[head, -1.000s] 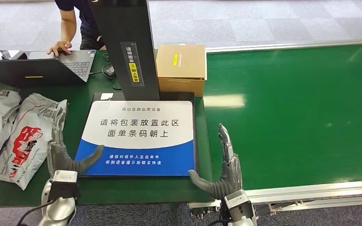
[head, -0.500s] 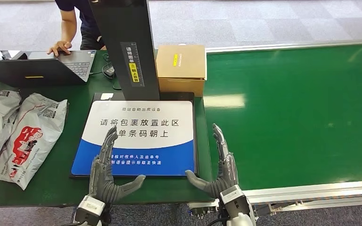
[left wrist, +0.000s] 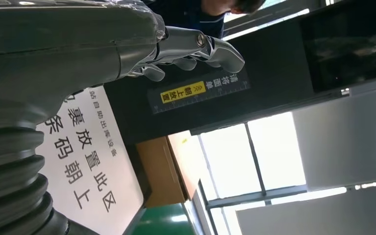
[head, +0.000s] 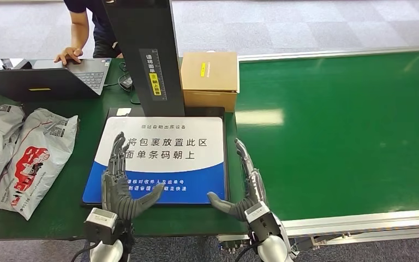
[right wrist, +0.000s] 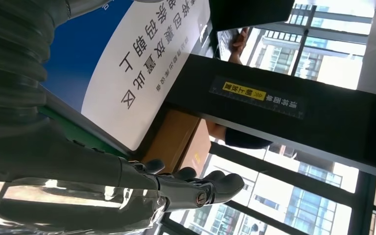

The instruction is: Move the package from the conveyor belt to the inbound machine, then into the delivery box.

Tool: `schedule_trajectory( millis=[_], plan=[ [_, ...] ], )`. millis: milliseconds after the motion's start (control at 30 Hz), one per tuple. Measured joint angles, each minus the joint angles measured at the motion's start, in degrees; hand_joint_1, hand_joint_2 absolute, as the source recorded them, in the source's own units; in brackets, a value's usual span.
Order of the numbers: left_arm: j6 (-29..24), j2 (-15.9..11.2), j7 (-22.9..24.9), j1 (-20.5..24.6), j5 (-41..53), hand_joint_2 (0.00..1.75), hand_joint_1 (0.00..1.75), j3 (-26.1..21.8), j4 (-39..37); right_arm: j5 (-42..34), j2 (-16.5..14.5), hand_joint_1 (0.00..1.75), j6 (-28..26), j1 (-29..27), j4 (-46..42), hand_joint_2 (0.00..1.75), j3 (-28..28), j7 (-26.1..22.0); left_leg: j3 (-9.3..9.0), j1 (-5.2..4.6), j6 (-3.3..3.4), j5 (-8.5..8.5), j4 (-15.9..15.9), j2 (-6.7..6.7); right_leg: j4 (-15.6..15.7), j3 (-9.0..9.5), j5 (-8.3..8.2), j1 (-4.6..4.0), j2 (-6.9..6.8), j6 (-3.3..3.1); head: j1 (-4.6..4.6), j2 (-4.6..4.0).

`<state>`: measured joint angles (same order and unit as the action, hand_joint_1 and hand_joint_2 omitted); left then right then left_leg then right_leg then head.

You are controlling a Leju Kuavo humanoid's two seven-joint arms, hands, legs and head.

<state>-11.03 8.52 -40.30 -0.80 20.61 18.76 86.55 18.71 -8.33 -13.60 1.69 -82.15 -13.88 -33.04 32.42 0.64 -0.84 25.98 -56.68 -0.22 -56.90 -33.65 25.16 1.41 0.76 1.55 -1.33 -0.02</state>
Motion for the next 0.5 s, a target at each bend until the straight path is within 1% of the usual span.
schedule_trajectory(
  millis=[167, 500],
  plan=[
    [-1.7, 1.1, 0.0, -1.2, 2.3, 1.75, 0.0, -0.6, -0.2, 0.3, -0.1, 0.0, -0.1, 0.0, 0.1, 1.75, 0.0, 0.2, 0.02, 0.0, 0.0, 0.01, 0.0, 0.0, 0.0, -0.03, 0.02, 0.0, 0.0, 0.0, 0.0, 0.0],
    [-2.5, 2.5, 0.0, -2.8, 4.6, 1.75, 0.0, -0.6, -0.4, 1.4, -0.1, 0.0, -0.7, -2.2, -1.7, 1.75, 0.2, 0.3, 0.01, 0.0, 0.01, 0.03, 0.0, -0.01, 0.0, -0.02, 0.02, 0.0, -0.01, 0.0, 0.0, 0.0]
  ],
)
